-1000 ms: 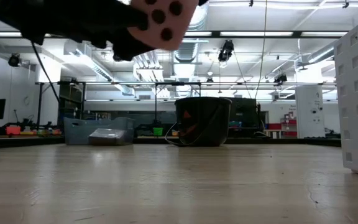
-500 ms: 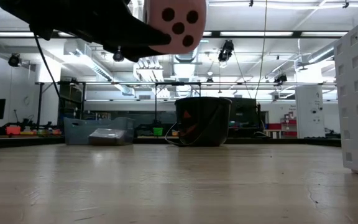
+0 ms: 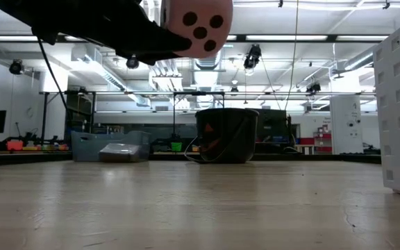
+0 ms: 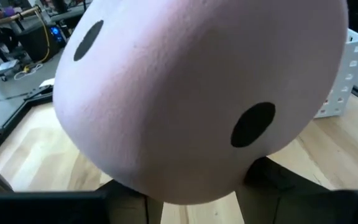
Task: Pick & Place Toys
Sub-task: Put the pink dice into the transparent bin
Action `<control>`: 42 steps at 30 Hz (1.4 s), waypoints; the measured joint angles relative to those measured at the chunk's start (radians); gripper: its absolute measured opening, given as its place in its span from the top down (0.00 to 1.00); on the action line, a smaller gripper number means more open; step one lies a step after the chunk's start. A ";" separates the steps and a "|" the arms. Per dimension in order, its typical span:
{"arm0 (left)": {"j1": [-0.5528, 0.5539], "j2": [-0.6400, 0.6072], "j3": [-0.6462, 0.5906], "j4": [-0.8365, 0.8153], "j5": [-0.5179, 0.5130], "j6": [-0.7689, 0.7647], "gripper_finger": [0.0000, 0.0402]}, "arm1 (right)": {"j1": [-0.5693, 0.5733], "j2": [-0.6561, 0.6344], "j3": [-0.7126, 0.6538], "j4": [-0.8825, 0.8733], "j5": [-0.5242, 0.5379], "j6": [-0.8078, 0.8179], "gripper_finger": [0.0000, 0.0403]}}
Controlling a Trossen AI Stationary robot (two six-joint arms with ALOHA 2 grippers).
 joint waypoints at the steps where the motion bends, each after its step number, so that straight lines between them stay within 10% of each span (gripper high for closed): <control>1: 0.000 -0.001 -0.002 0.001 0.000 0.000 0.63 | 0.000 -0.005 0.003 -0.003 0.000 0.002 0.93; 10: -0.016 -0.014 -0.020 0.015 0.030 0.008 0.68 | 0.006 -0.076 0.014 0.088 -0.015 0.011 0.88; 24: -0.126 -0.141 -0.113 -0.126 0.141 0.016 0.69 | 0.030 -0.125 -0.023 0.114 -0.057 -0.053 0.43; 36: -0.531 -0.617 -0.276 -0.395 0.246 -0.189 0.71 | 0.055 -0.179 -0.086 0.087 -0.068 -0.012 0.38; 42: -0.722 -0.716 -0.364 -0.389 0.084 -0.298 0.72 | 0.063 -0.183 -0.086 0.084 -0.072 -0.012 0.38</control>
